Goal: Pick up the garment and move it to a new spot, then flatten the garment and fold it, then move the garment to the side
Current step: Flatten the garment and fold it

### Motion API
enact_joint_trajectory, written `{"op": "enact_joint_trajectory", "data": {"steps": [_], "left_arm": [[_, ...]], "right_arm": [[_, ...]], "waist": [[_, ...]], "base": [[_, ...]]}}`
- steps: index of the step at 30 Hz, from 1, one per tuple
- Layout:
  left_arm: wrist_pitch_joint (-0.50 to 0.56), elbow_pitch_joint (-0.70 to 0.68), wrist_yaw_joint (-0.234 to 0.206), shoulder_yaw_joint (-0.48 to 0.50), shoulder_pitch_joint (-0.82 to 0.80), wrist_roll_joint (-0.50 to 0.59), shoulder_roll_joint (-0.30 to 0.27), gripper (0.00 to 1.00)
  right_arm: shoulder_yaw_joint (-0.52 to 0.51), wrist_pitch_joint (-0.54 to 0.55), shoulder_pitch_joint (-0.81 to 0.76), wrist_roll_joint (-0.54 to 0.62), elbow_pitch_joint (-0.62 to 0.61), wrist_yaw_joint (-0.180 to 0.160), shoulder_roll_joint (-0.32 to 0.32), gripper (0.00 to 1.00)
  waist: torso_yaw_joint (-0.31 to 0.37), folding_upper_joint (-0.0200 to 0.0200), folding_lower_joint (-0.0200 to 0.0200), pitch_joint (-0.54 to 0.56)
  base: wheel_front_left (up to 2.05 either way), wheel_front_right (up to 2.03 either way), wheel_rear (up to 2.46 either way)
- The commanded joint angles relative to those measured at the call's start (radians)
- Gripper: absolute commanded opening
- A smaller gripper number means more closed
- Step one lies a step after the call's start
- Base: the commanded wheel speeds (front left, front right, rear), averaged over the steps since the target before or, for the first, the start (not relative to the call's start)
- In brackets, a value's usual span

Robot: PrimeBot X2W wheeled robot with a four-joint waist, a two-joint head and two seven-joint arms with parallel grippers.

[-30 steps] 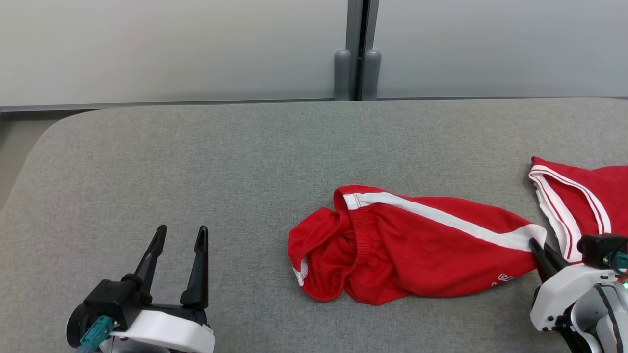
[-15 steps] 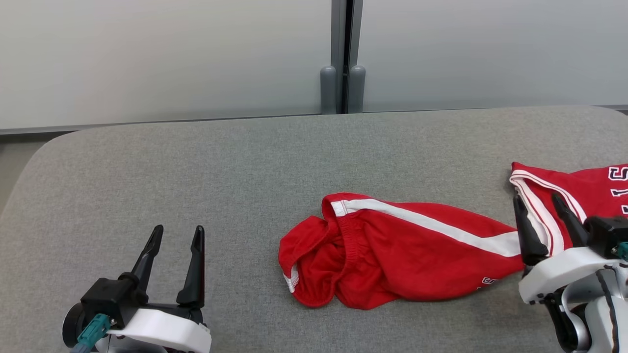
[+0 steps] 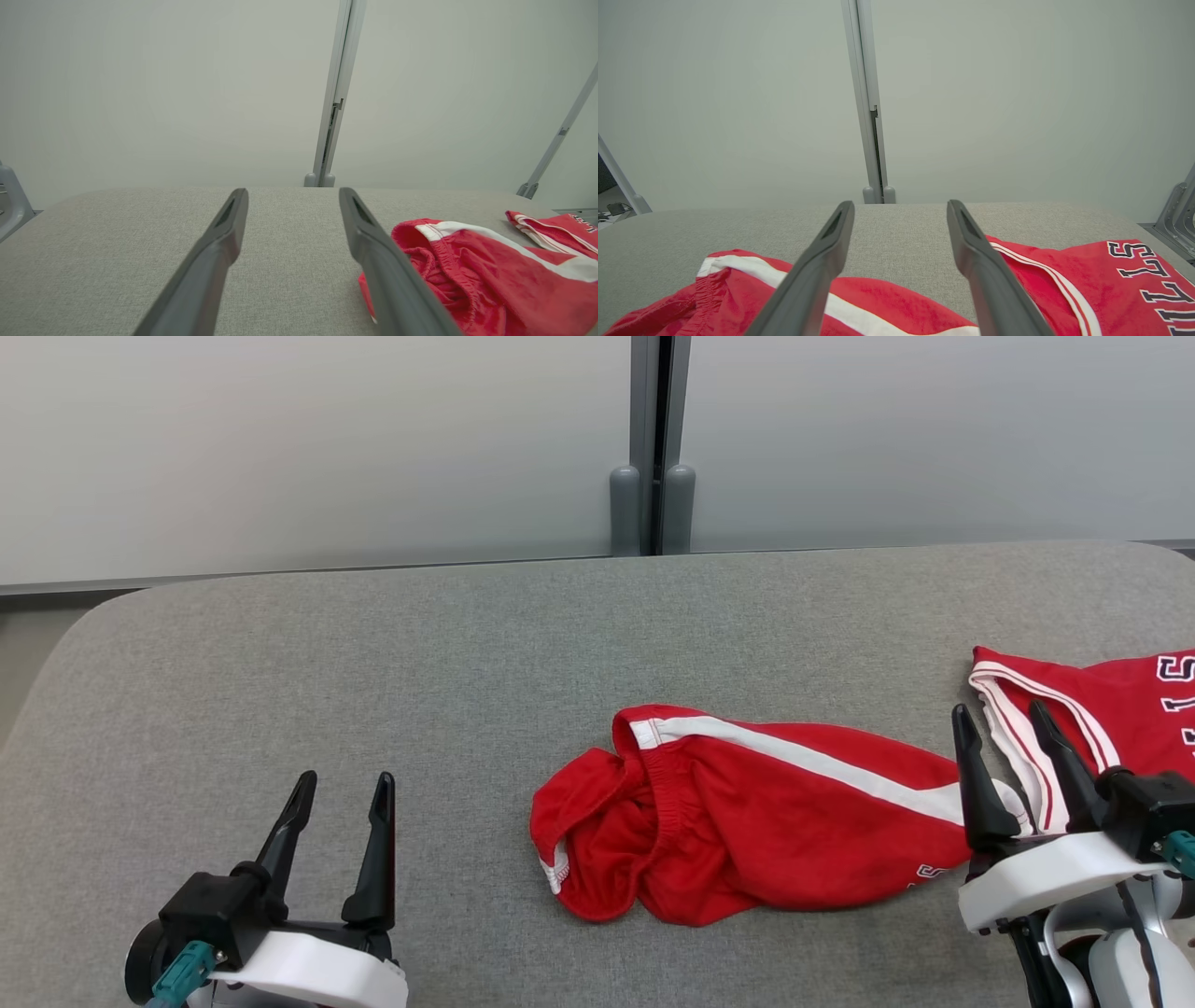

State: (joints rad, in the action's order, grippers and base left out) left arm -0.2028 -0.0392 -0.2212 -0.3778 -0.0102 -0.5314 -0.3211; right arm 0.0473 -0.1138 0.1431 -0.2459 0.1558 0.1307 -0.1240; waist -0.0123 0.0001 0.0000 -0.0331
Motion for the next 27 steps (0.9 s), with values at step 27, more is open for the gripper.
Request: {"op": "enact_joint_trajectory", "data": {"steps": [27], "left_arm": [[0.576, 0.273, 0.278, -0.139, -0.428, -0.378, 0.103, 1.00]], "right_arm": [[-0.004, 0.003, 0.089, 0.014, -0.040, 0.000, -0.003, 1.00]], "waist": [[0.151, -0.0001, 0.0000, -0.177]], "base": [[0.00, 0.00, 0.00]]}}
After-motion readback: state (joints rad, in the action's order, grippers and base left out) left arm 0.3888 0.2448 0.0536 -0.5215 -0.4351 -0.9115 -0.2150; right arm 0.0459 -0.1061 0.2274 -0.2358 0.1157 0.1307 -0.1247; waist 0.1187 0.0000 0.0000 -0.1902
